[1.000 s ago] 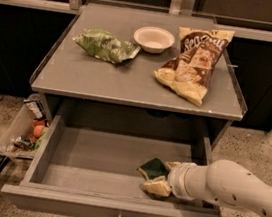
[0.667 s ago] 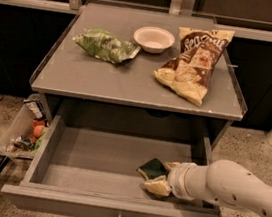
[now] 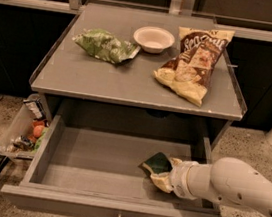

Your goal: Pick sponge from top drawer and place on counter

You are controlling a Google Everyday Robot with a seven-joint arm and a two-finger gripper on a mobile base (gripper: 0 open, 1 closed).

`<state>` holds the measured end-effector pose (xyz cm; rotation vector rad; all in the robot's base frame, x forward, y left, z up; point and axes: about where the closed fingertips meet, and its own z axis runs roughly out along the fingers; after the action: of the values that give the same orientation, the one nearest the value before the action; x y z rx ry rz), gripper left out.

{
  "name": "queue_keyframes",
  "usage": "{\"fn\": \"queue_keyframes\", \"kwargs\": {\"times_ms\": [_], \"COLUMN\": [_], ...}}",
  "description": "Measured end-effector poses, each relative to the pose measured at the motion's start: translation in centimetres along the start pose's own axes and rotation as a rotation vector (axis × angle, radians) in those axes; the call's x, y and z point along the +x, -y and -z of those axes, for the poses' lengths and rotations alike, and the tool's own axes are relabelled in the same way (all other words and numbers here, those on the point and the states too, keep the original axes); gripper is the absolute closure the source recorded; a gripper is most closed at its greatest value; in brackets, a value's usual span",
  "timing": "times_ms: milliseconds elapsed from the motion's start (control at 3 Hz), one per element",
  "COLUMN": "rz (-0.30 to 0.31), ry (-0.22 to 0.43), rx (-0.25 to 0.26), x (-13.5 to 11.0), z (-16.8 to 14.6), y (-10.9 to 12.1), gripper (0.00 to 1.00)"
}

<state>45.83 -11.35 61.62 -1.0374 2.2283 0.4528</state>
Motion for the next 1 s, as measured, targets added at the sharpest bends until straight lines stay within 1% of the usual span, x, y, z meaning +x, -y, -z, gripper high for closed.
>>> {"fn": "queue_keyframes", "kwargs": {"times_ms": [333, 667, 1000], "rz": [0.057, 0.125, 0.219], "ry": [0.056, 0.072, 0.086], "rx": [-0.029, -0.066, -0.054], "x": [-4.6, -9.9, -15.8], "z": [4.1, 8.3, 11.7], "y": [-1.9, -5.1, -7.2], "gripper": [1.0, 1.0, 1.0]}}
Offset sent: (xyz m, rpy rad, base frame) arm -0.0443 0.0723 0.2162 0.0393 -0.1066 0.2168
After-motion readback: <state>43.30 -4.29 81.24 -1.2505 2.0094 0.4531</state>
